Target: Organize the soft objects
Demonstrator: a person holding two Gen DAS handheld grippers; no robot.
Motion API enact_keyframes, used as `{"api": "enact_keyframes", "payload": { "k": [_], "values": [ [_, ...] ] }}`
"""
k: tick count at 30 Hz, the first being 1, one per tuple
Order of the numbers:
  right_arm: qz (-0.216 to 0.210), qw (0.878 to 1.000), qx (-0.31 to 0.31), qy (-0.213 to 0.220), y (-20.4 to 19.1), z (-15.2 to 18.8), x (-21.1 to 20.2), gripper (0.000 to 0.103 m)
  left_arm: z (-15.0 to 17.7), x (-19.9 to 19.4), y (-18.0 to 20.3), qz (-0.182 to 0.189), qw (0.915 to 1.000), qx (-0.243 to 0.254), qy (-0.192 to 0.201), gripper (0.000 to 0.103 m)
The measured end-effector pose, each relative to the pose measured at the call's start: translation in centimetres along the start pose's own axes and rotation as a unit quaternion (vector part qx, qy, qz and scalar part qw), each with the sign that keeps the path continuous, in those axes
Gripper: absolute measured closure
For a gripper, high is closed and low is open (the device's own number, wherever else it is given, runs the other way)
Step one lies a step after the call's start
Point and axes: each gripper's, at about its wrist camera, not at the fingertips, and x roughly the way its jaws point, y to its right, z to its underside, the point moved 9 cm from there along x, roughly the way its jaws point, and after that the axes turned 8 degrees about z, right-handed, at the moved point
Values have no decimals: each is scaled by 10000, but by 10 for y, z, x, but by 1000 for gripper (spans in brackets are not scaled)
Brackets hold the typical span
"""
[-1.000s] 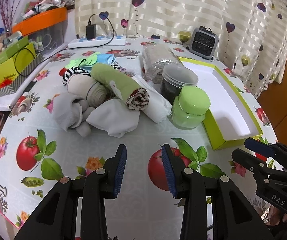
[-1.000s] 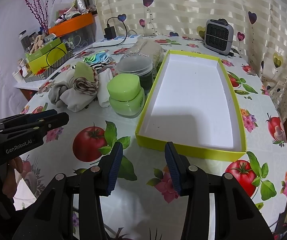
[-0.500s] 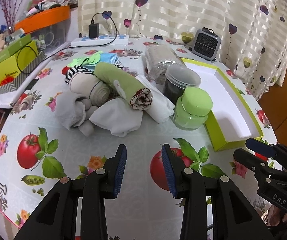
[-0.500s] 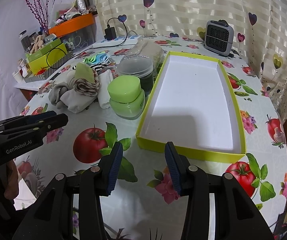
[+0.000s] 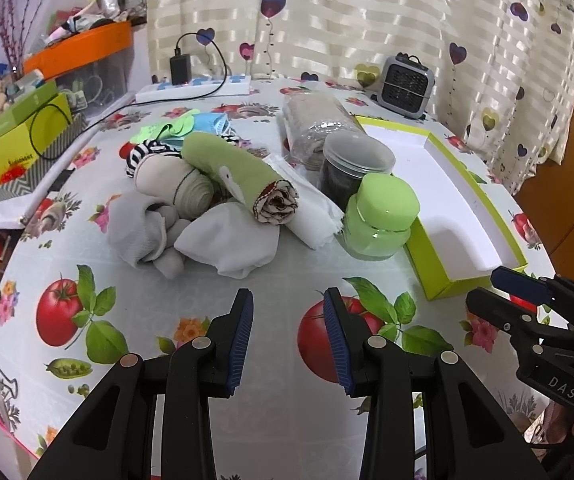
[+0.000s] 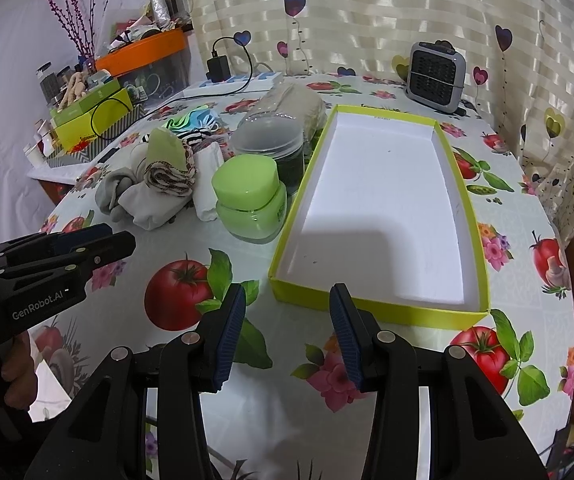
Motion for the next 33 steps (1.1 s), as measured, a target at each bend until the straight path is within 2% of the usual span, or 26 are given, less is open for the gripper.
{"api": "enact_keyframes", "payload": {
  "k": [33],
  "values": [
    [-75, 9999, 60, 36, 4, -5, 2, 58, 0, 0, -5, -75, 10000, -48, -4, 68]
  ]
}}
